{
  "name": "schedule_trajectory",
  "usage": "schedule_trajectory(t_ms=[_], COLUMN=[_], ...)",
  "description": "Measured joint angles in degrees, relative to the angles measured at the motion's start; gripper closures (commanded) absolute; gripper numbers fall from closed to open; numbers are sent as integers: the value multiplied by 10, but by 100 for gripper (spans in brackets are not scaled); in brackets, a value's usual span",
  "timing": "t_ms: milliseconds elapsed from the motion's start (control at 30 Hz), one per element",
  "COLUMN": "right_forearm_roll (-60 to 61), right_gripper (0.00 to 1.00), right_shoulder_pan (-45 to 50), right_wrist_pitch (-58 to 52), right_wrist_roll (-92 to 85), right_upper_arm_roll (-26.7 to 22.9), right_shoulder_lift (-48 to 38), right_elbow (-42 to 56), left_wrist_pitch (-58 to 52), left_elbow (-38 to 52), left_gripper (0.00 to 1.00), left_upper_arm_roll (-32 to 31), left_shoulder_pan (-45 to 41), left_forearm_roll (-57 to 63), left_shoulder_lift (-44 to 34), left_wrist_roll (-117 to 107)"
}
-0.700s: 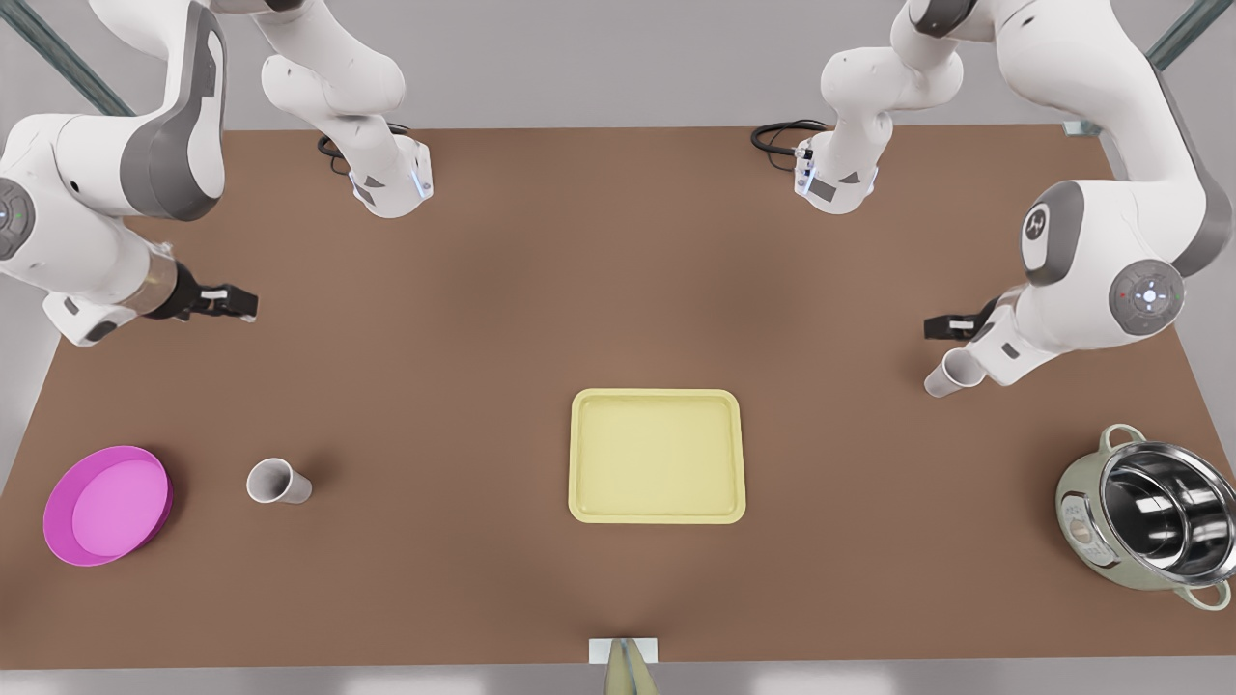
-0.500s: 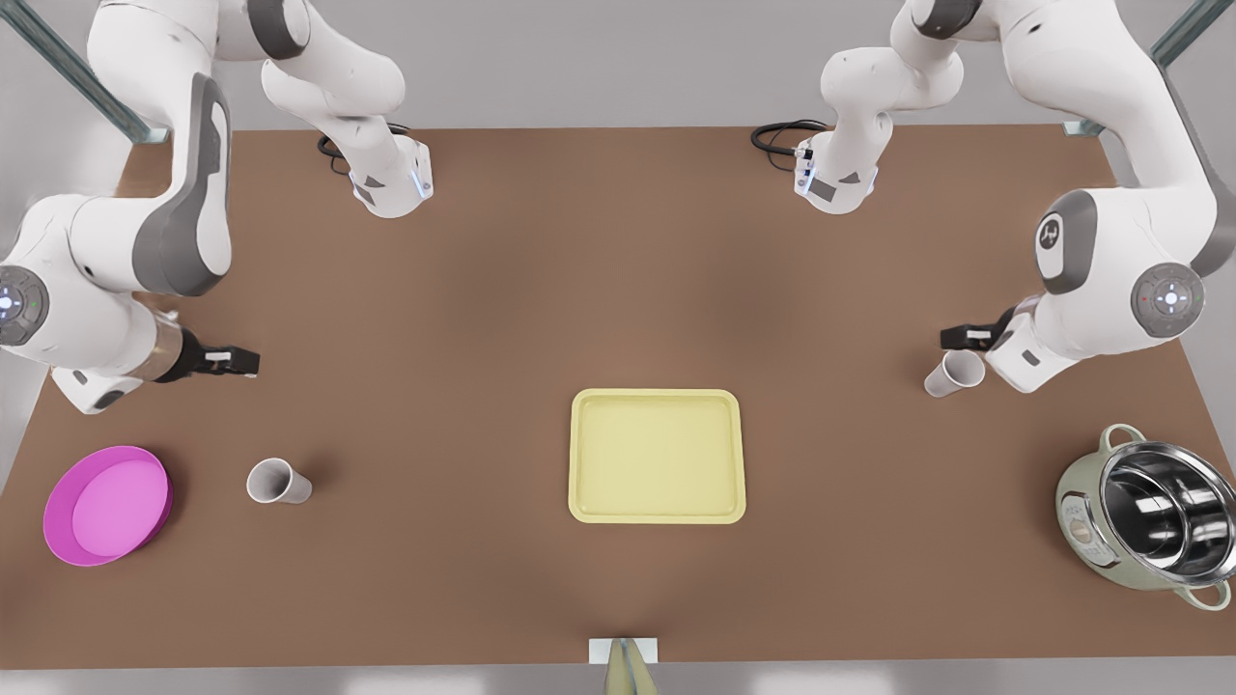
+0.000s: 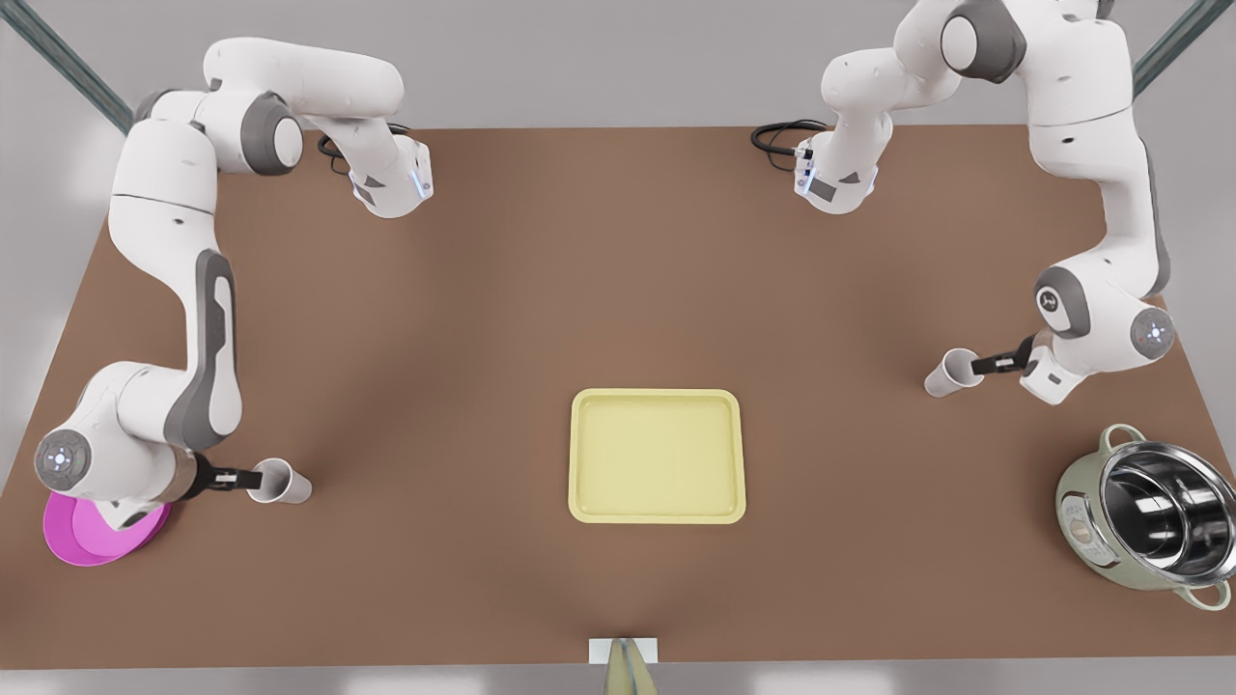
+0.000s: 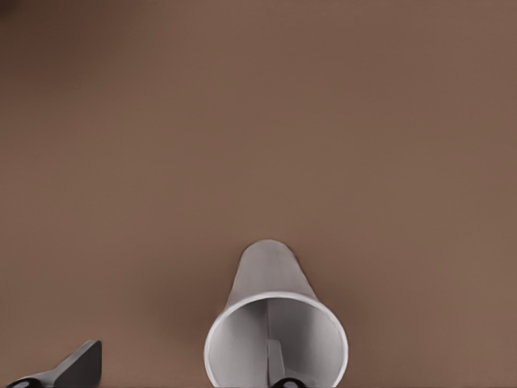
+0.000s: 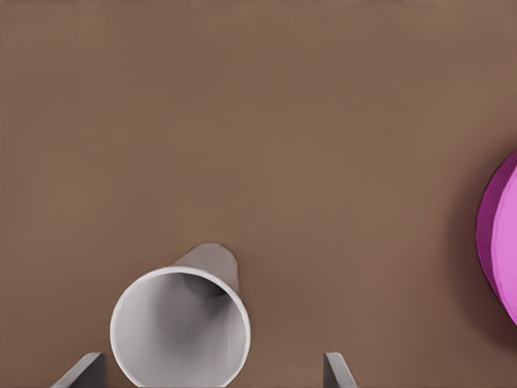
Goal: Use both arms to respectively pick up the white IKEA cups from the middle-left and middle-right positions, then place the white IKEA cups onto the middle-middle tray, ensuring that the cups remain upright and do not tip over
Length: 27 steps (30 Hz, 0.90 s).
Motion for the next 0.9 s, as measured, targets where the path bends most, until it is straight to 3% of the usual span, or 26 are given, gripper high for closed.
schedule_trajectory(t_ms=[133,167,200,267,333,533,567,633,667,833,900], right_forearm_roll=[14,15,16,15,13,8,8,9,10,9,9], right_gripper=[0,0,0,0,0,0,4,30,37,54,69], right_shoulder_pan=[-8,-10,-11,-12,-11,-12,-14,-15,-16,-14,-10], right_wrist_pitch=[25,29,33,39,49,70,72,76,77,82,82], right_wrist_roll=[-7,-9,-11,-14,-17,-25,-26,-28,-29,-33,-34], right_upper_arm_roll=[0,0,0,-1,-1,-1,0,0,0,0,1], right_shoulder_lift=[16,18,19,20,21,31,33,38,40,43,41], right_elbow=[-6,-12,-17,-28,-44,-56,-55,-55,-55,-52,-51], left_wrist_pitch=[34,40,45,51,52,42,38,31,28,20,17], left_elbow=[-20,-21,-22,-23,-23,-20,-18,-16,-16,-6,22], left_gripper=[0,11,31,55,66,68,70,75,76,79,79], left_upper_arm_roll=[0,0,0,-1,-1,-7,-9,-18,-22,-40,-83], left_shoulder_pan=[0,0,0,0,0,-9,-16,-25,-26,-30,-39], left_forearm_roll=[-16,-18,-19,-19,-17,-21,-21,-21,-21,-20,-20], left_shoulder_lift=[21,25,27,28,28,23,15,4,3,-2,4], left_wrist_roll=[21,26,30,39,46,67,70,75,77,83,75])
